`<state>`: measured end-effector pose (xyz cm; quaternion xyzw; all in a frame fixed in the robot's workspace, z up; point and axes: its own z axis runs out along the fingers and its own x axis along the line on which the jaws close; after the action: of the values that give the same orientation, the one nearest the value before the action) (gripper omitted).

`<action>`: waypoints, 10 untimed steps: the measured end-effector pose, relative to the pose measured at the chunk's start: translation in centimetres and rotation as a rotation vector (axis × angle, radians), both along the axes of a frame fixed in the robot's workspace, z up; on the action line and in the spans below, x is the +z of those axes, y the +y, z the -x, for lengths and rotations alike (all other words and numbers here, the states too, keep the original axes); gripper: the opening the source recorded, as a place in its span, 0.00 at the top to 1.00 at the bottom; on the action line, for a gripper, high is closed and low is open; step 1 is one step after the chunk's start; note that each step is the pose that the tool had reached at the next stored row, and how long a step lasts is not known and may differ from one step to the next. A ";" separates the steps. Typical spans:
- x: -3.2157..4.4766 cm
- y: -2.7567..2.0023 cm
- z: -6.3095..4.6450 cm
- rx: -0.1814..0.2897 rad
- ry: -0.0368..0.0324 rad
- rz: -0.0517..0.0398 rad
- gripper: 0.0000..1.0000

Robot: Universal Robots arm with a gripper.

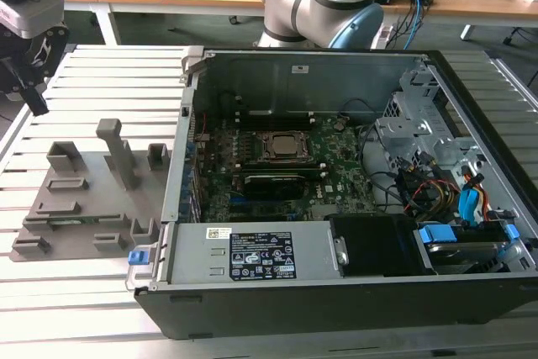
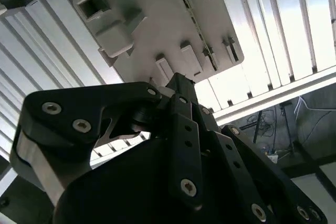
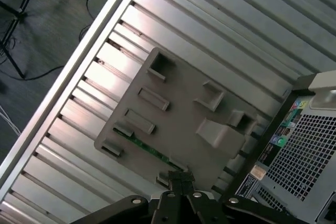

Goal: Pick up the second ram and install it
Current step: 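Pick up the second ram and move it above second insertion slot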

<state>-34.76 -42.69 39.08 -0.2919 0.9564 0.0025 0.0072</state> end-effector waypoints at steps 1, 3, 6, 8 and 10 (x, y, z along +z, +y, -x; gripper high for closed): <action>0.00 -0.01 0.0 0.008 0.0000 0.0009 0.89; 0.00 0.00 0.0 0.034 -0.0001 0.0044 0.89; -0.01 0.00 0.0 0.081 -0.0001 0.0106 0.89; -0.01 0.00 0.0 0.108 -0.0001 0.0155 0.89; -0.01 0.00 0.0 0.139 0.0000 0.0203 0.89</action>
<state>-34.76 -42.69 39.08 -0.3575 0.9339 -0.0067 0.0040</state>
